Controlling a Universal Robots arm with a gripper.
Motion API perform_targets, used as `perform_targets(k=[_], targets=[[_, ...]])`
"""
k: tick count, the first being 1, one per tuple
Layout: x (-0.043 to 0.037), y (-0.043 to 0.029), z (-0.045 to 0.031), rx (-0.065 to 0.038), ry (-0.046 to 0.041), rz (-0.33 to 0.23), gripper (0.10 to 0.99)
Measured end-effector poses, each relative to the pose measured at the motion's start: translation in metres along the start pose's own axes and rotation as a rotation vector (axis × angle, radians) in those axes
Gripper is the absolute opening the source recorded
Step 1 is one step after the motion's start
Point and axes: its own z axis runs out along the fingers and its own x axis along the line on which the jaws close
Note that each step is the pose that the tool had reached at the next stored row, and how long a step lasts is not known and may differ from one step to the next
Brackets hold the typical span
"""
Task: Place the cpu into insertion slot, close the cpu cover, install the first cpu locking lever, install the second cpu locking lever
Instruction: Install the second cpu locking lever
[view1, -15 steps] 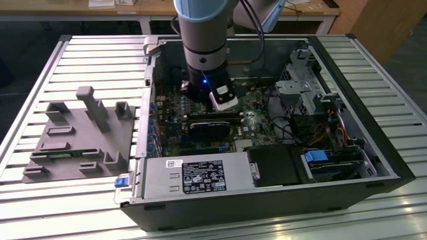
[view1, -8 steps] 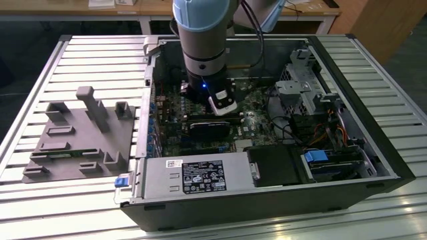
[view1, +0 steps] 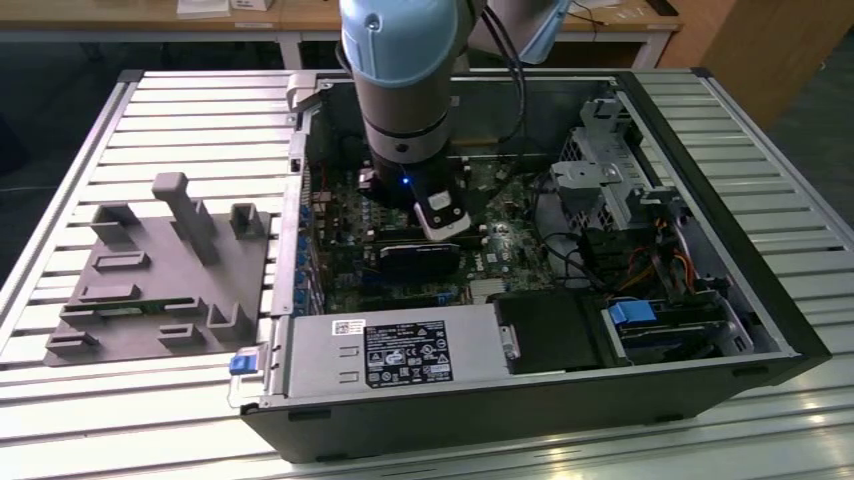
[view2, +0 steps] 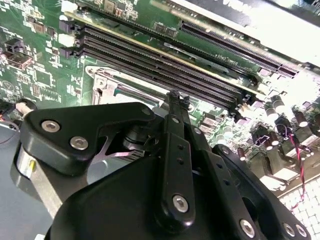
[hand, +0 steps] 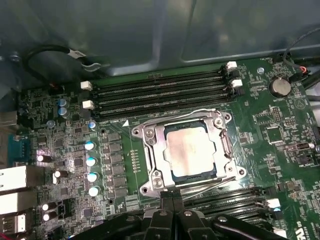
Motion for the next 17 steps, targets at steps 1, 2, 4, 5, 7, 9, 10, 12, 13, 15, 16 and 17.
perform_targets(k=[1, 2, 4, 5, 7, 9, 10, 12, 13, 15, 16, 17], targets=[[0.0003, -0.0014, 0.0001, -0.007, 0.0012, 0.0, 0.102], [0.0007, -0.0029, 0.0001, -0.013, 0.0024, 0.001, 0.102], [0.0009, -0.0063, 0.0, -0.022, 0.0042, 0.001, 0.102], [0.0007, -0.0081, -0.0002, -0.024, 0.0047, 0.002, 0.102], [0.0005, -0.0112, -0.0006, -0.034, 0.0065, 0.002, 0.102], [0.001, -0.0127, -0.0002, -0.054, 0.0105, 0.003, 0.102], [0.0016, -0.0135, 0.0001, -0.063, 0.0125, 0.003, 0.102], [0.0023, -0.0159, 0.0008, -0.074, 0.0151, 0.002, 0.102], [0.0023, -0.0176, 0.0009, -0.076, 0.0154, 0.001, 0.102], [0.0025, -0.02, 0.0012, -0.078, 0.0161, 0.001, 0.102], [0.0028, -0.0204, 0.0017, -0.08, 0.0166, 0.0, 0.102], [0.0032, -0.0206, 0.0024, -0.082, 0.0171, 0.0, 0.102]])
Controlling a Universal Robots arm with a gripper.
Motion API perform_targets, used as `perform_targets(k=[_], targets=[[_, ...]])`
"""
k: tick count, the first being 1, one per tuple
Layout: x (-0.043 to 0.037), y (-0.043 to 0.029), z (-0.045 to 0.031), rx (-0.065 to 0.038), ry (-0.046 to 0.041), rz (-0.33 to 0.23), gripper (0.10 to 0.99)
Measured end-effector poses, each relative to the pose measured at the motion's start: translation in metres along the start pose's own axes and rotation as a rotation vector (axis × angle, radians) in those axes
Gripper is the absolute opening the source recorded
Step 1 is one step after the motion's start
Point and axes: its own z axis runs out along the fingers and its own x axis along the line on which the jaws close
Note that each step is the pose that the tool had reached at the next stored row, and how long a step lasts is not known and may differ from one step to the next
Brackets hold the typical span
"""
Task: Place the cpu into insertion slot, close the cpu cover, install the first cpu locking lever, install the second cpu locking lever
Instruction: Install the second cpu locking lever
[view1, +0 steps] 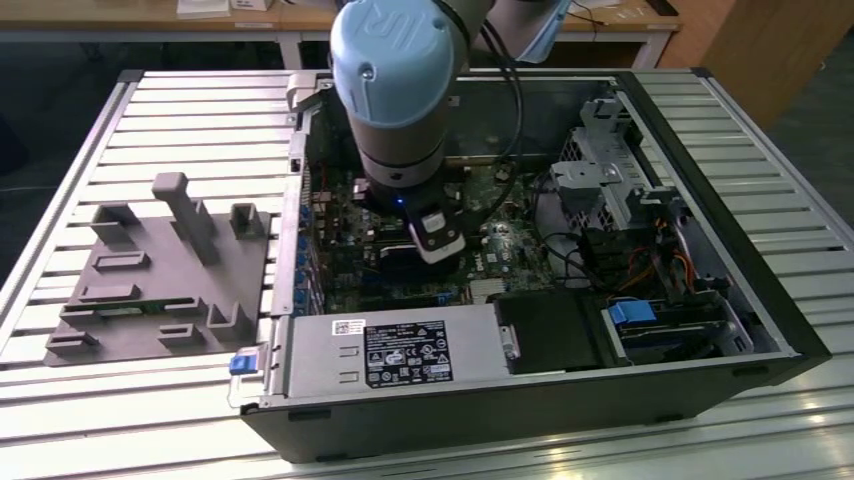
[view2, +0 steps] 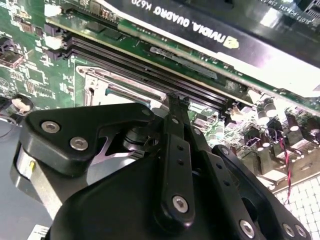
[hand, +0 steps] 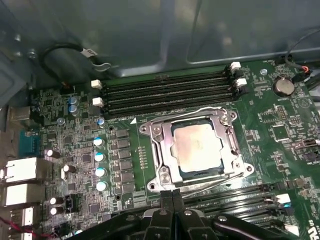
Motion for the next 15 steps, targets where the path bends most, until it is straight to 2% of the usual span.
perform_targets(k=[8, 15], targets=[[0.0049, -0.0026, 0.0052, -0.014, 0.004, -0.003, 0.102], [0.0064, -0.0017, 0.009, -0.038, 0.0083, -0.001, 0.102]])
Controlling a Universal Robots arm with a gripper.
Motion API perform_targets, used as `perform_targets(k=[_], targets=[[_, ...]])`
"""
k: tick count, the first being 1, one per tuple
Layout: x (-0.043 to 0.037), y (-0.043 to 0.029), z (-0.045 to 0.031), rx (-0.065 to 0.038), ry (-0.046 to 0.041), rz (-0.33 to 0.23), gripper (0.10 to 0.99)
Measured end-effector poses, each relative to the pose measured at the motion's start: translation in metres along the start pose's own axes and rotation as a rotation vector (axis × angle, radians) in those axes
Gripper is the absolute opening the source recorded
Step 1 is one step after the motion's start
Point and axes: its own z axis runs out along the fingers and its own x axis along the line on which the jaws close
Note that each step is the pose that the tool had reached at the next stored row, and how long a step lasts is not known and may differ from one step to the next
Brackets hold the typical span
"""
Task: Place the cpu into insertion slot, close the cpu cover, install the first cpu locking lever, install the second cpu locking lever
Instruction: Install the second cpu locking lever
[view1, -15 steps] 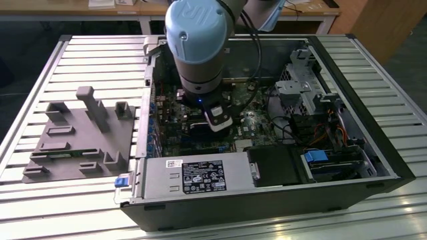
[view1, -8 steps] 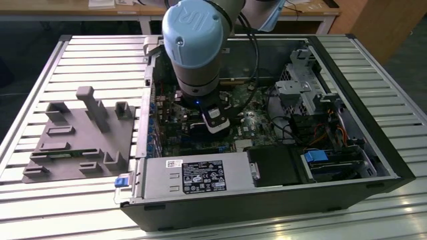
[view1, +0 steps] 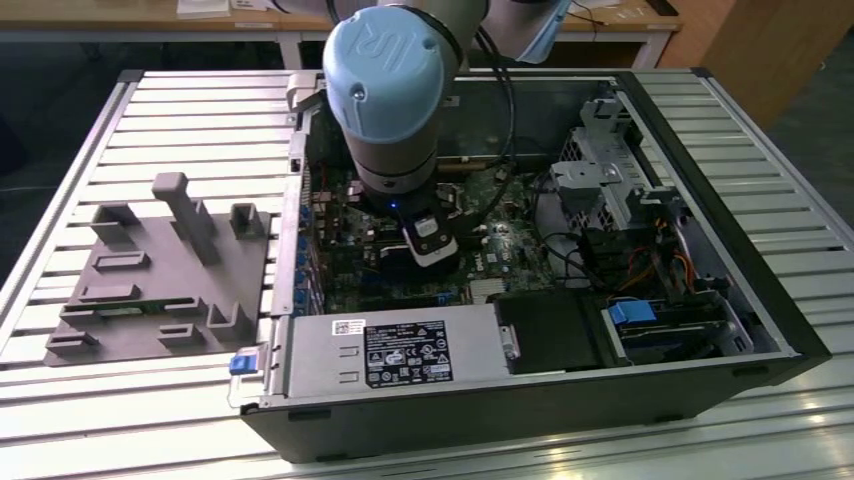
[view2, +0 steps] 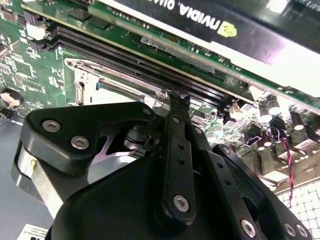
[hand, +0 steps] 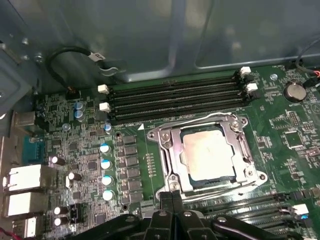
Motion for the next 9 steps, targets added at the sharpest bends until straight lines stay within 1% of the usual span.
perform_targets(k=[3, 9], targets=[[0.0012, -0.0002, 0.0019, -0.009, 0.0015, 0.001, 0.102], [0.0055, -0.0003, 0.0057, -0.016, 0.003, 0.001, 0.102]])
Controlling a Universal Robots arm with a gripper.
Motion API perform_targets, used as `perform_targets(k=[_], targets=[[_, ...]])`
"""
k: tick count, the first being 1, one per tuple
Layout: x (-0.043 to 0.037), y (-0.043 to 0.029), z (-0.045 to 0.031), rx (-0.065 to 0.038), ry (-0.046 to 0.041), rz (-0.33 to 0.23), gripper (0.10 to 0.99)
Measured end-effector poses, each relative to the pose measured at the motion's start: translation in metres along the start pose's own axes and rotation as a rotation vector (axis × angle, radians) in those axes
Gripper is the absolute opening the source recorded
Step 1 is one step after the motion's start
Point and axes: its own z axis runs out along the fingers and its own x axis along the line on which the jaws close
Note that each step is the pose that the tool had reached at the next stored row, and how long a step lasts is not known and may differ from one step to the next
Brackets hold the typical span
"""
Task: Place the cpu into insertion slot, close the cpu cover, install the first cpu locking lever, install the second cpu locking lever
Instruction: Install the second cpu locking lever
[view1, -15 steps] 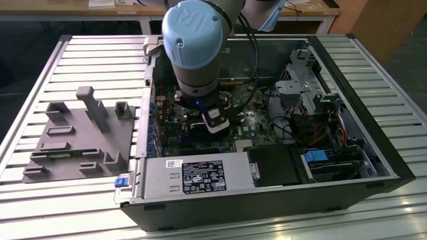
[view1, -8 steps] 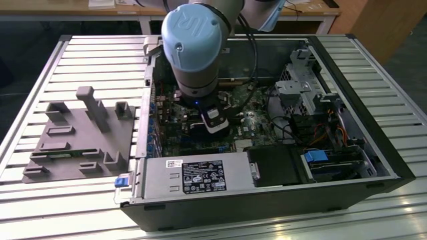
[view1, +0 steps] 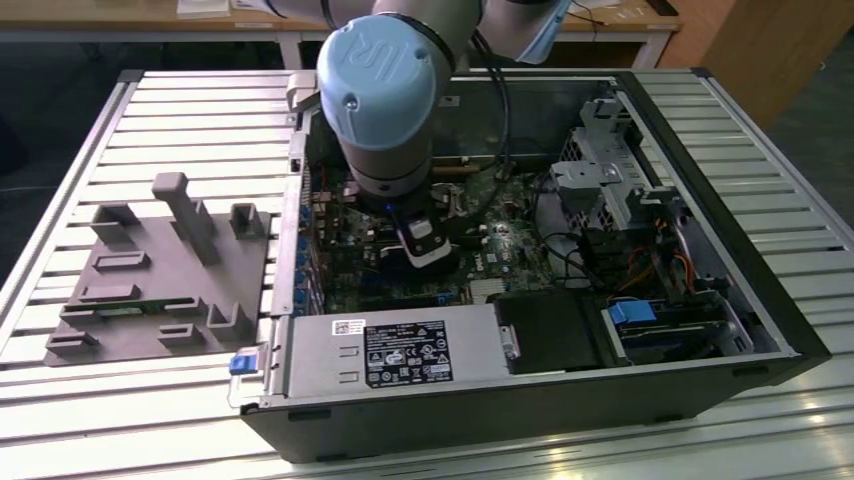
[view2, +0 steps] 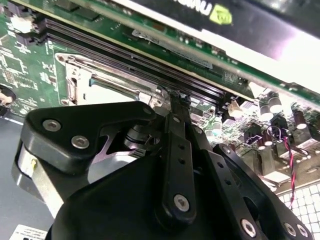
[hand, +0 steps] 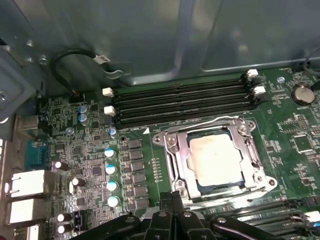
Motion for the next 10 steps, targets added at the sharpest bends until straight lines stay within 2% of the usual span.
perform_targets(k=[10], targets=[[0.0032, 0.0026, 0.0031, 0.0, 0.0001, 0.0, 0.102]])
